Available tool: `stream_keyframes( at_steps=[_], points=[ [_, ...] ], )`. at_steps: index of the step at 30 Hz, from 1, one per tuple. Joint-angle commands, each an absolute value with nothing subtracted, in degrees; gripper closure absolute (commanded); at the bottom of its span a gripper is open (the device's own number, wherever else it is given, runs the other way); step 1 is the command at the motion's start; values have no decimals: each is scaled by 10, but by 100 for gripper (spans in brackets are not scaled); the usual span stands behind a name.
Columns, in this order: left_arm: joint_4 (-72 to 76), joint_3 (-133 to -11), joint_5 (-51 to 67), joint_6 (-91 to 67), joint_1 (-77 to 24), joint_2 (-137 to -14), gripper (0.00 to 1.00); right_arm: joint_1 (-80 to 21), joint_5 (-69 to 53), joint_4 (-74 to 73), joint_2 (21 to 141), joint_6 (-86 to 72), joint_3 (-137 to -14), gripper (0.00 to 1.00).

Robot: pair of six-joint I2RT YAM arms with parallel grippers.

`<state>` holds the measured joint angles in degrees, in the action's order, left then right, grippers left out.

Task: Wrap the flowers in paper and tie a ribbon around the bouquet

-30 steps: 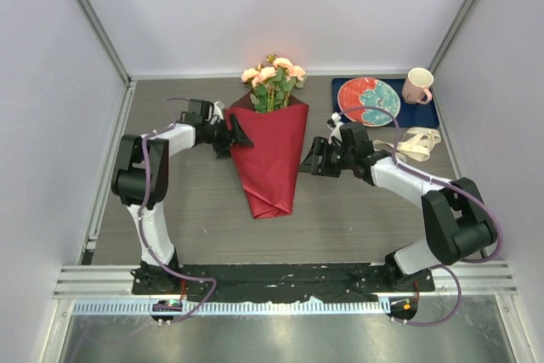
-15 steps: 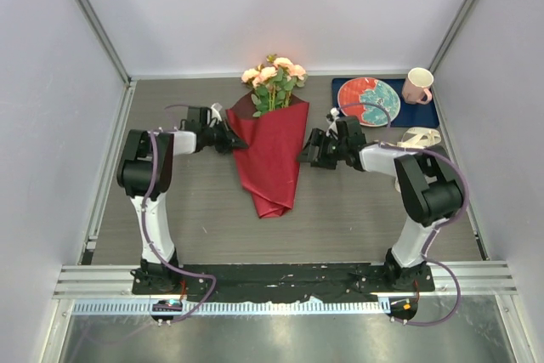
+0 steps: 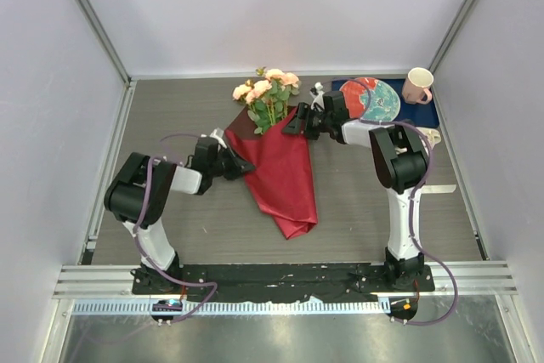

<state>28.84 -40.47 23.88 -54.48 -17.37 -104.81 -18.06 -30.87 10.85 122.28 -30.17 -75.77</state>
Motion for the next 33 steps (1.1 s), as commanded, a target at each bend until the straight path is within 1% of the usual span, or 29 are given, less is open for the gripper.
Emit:
stream_keyframes(
  at_steps=[1,6,7,10,11,13,14,15,16,18,19,21,22,24,26,28,30,31,32,33],
  points=[
    [394,-330,119,-601,-202,-988,100,-195,-378,108,1256,-263,-818,40],
    [452,-267,58,-639,-230,-956,100,-231,-407,98,1291,-245,-878,48],
    [454,-259,43,-649,-236,-949,100,-236,-419,98,1306,-248,-888,51],
    [455,-232,-13,-657,-237,-919,100,-260,-443,88,1341,-251,-940,57],
    [448,-223,-40,-664,-236,-908,100,-265,-446,86,1347,-255,-967,57],
    [429,-221,-63,-669,-237,-893,100,-279,-444,70,1363,-259,-999,59],
    [427,-227,-69,-671,-237,-893,100,-281,-433,62,1375,-264,-1035,58],
    [424,-232,-77,-671,-236,-894,100,-281,-416,25,1381,-273,-1055,57],
    [418,-245,-79,-674,-236,-897,100,-280,-383,-15,1384,-273,-1078,50],
    [417,-257,-89,-689,-236,-913,100,-272,-304,-86,1372,-280,-1120,42],
    [424,-264,-94,-699,-237,-918,100,-264,-277,-104,1365,-288,-1126,32],
    [447,-268,-107,-725,-237,-939,100,-234,-238,-159,1345,-294,-1153,28],
    [461,-278,-122,-732,-236,-946,100,-222,-211,-190,1338,-295,-1166,24],
    [454,-297,-133,-742,-236,-968,100,-181,-145,-280,1314,-290,-1211,19],
    [453,-331,-146,-749,-236,-998,100,-142,-107,-324,1286,-280,-1222,17],
    [464,-364,-156,-757,-236,-1019,100,-118,-62,-346,1229,-277,-1215,14],
    [465,-387,-163,-763,-238,-1048,100,-94,-34,-355,1177,-273,-1167,14],
    [465,-408,-170,-765,-240,-1057,100,-90,-13,-351,1119,-277,-1139,14],
    [464,-418,-183,-765,-241,-1067,100,-87,-2,-332,1088,-286,-1073,13],
    [462,-439,-186,-764,-242,-1083,100,-84,27,-320,1059,-292,-1036,13]
  ],
)
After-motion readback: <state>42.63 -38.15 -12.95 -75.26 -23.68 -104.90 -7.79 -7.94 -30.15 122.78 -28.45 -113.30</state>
